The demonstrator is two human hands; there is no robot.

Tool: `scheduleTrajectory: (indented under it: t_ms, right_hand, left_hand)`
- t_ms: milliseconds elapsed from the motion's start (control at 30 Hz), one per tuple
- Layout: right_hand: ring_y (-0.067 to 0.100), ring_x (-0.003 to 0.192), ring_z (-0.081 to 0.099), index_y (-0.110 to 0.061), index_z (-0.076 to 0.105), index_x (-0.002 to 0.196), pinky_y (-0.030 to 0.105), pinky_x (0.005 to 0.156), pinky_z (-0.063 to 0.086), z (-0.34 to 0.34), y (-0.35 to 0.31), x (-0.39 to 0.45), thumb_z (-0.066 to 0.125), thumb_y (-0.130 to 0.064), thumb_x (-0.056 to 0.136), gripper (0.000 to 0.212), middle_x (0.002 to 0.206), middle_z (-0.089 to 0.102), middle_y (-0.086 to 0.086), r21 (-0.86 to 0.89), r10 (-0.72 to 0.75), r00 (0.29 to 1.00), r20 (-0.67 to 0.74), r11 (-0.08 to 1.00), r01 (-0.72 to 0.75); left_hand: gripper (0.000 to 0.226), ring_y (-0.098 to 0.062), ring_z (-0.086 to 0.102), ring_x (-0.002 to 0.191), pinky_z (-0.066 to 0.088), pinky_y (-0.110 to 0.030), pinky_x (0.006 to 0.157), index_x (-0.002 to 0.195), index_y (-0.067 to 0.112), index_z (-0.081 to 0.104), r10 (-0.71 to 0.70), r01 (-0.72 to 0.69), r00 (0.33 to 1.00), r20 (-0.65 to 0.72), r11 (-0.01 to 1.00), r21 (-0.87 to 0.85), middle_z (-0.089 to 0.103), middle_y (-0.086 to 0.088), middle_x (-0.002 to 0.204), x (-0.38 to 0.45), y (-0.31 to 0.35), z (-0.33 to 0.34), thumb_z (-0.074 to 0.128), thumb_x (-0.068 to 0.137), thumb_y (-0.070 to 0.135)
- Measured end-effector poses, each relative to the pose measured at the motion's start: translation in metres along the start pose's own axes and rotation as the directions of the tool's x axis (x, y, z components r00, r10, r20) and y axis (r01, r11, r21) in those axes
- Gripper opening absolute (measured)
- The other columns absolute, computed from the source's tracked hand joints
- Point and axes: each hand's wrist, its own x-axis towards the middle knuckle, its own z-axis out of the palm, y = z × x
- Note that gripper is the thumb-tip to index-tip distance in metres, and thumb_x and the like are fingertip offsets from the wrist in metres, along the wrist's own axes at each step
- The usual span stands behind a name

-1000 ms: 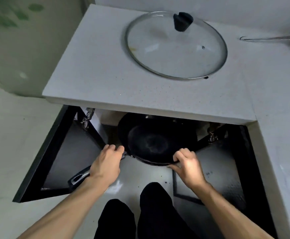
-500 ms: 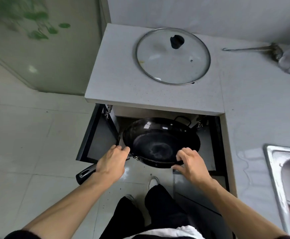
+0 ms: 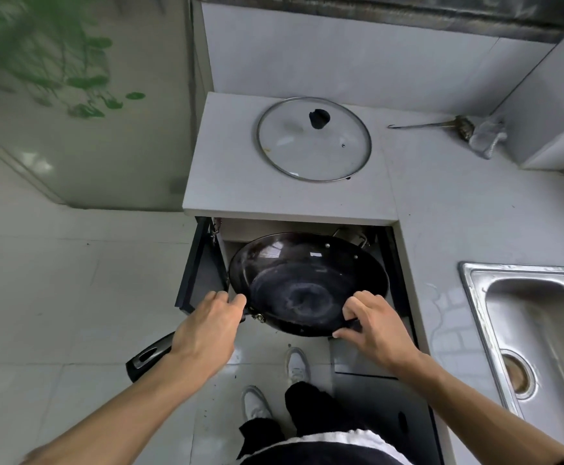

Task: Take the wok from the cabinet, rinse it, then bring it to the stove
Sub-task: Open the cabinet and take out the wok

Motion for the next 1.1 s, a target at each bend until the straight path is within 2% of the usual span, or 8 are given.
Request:
scheduleTrajectory:
  t_ms: [100,200,367,567,633,733,867,1100]
  right_hand:
    - [0.006,0.067,0.036,-0.036,0.025,0.079,0.022,0.06,0.037,-0.007,-0.012,-0.009,0.087,-0.039,0.065,0.064,0.075,0.037,-0.018,-0.011,-0.005,0.999,-0.038,1.0,0.004]
    - [0.007,0.066,0.036,-0.034,0.028,0.079,0.023,0.059,0.037,-0.014,-0.023,-0.019,0.089,-0.038,0.063,0.063,0.075,0.039,-0.017,-0.01,-0.014,0.997,-0.079,1.0,0.013]
    - [0.011,0.067,0.042,-0.03,0.035,0.078,0.031,0.059,0.047,-0.027,-0.038,-0.035,0.09,-0.034,0.062,0.058,0.076,0.045,-0.013,-0.011,-0.027,0.99,-0.139,1.0,0.026]
    - [0.008,0.066,0.039,-0.021,0.047,0.076,0.028,0.057,0.044,-0.043,-0.049,-0.037,0.091,-0.034,0.061,0.048,0.075,0.05,-0.011,-0.039,-0.028,0.977,-0.21,0.999,0.02]
    - [0.008,0.066,0.038,-0.02,0.048,0.075,0.028,0.057,0.043,-0.048,-0.051,-0.035,0.091,-0.034,0.061,0.048,0.075,0.05,-0.01,-0.044,-0.025,0.97,-0.243,0.999,0.015]
    - [0.014,0.067,0.046,-0.019,0.05,0.076,0.031,0.058,0.046,-0.059,-0.048,-0.032,0.09,-0.034,0.063,0.045,0.076,0.053,-0.008,-0.065,-0.015,0.96,-0.281,0.998,-0.004]
    - [0.016,0.068,0.049,-0.019,0.051,0.077,0.032,0.059,0.046,-0.078,-0.036,-0.026,0.088,-0.036,0.065,0.042,0.077,0.053,-0.008,-0.082,0.027,0.944,-0.329,0.995,-0.057]
    - [0.016,0.07,0.047,-0.016,0.052,0.076,0.031,0.061,0.039,-0.105,0.009,-0.01,0.085,-0.035,0.069,0.038,0.076,0.051,-0.007,-0.088,0.088,0.884,-0.459,0.986,-0.145]
  left_hand:
    - [0.034,-0.018,0.048,0.099,0.051,-0.029,0.069,0.108,0.023,0.044,0.013,-0.012,0.999,-0.033,1.0,0.015,0.052,0.0,0.098,-0.013,-0.002,-0.006,0.06,0.085,0.005]
    - [0.031,-0.018,0.049,0.097,0.049,-0.028,0.068,0.107,0.024,0.044,0.024,-0.023,0.998,-0.059,1.0,0.02,0.051,0.001,0.096,-0.026,-0.001,-0.014,0.059,0.086,0.006]
    - [0.031,-0.015,0.046,0.092,0.038,-0.024,0.06,0.103,0.025,0.042,0.049,-0.047,0.996,-0.076,0.999,0.028,0.047,0.004,0.092,-0.041,-0.002,-0.025,0.058,0.085,0.005]
    - [0.03,-0.014,0.044,0.093,0.035,-0.024,0.061,0.102,0.027,0.039,0.095,-0.09,0.989,-0.116,0.995,0.049,0.044,0.007,0.092,-0.041,-0.005,-0.045,0.057,0.086,0.01]
    - [0.032,-0.013,0.043,0.091,0.035,-0.024,0.061,0.102,0.027,0.039,0.1,-0.094,0.987,-0.124,0.994,0.055,0.043,0.007,0.091,-0.035,-0.003,-0.052,0.059,0.085,0.01]
    - [0.031,-0.012,0.038,0.085,0.04,-0.026,0.06,0.099,0.027,0.04,0.122,-0.114,0.981,-0.148,0.992,0.059,0.04,0.008,0.086,-0.024,0.003,-0.061,0.058,0.083,0.007]
    - [0.03,-0.014,0.041,0.09,0.05,-0.031,0.07,0.099,0.026,0.041,0.176,-0.17,0.964,-0.2,0.984,0.048,0.042,0.007,0.088,0.0,0.017,-0.075,0.057,0.082,0.006]
    - [0.033,-0.016,0.044,0.09,0.05,-0.034,0.066,0.098,0.027,0.041,0.266,-0.258,0.926,-0.267,0.964,0.066,0.042,0.006,0.086,0.069,0.057,-0.098,0.061,0.081,0.008]
